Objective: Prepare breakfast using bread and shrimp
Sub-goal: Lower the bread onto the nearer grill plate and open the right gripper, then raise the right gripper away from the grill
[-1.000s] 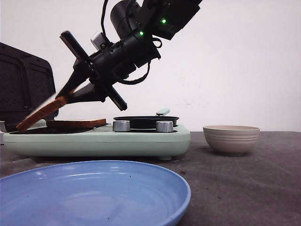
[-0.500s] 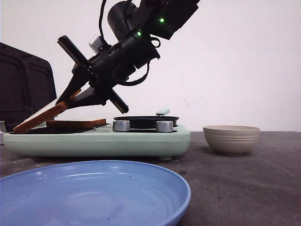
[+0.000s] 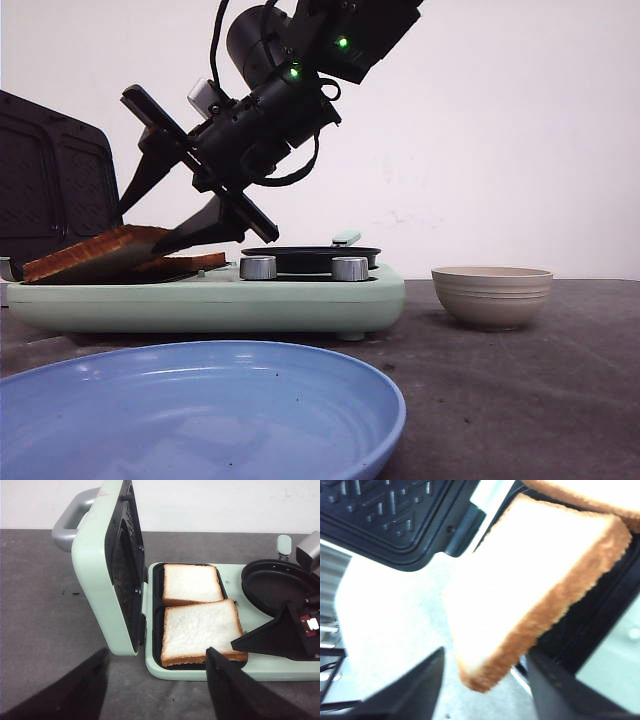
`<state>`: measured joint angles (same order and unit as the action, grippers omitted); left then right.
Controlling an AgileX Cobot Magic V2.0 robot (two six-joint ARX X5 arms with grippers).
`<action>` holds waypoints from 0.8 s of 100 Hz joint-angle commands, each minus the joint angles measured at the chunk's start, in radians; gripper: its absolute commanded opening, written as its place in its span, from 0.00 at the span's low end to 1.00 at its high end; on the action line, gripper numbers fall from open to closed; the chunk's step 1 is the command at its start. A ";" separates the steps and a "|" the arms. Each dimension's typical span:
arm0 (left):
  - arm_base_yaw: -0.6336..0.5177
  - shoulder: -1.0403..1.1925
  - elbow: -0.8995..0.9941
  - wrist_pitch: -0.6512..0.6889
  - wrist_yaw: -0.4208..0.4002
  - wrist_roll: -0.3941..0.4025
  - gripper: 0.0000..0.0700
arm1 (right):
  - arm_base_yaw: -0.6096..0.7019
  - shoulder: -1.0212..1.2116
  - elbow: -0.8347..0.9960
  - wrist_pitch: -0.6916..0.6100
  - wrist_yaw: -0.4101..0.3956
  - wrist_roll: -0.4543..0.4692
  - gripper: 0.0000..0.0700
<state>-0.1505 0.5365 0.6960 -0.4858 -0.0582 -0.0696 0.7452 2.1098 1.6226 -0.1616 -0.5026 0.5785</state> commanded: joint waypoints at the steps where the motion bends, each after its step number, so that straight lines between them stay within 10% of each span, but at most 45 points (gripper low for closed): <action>1: 0.001 0.004 0.007 0.010 -0.006 -0.002 0.46 | 0.011 0.022 0.029 -0.005 0.019 -0.026 0.50; 80: 0.001 0.004 0.007 0.010 -0.006 -0.002 0.46 | -0.008 0.018 0.240 -0.258 0.095 -0.204 0.50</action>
<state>-0.1505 0.5365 0.6960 -0.4854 -0.0578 -0.0696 0.7372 2.1098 1.8088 -0.3790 -0.4156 0.4473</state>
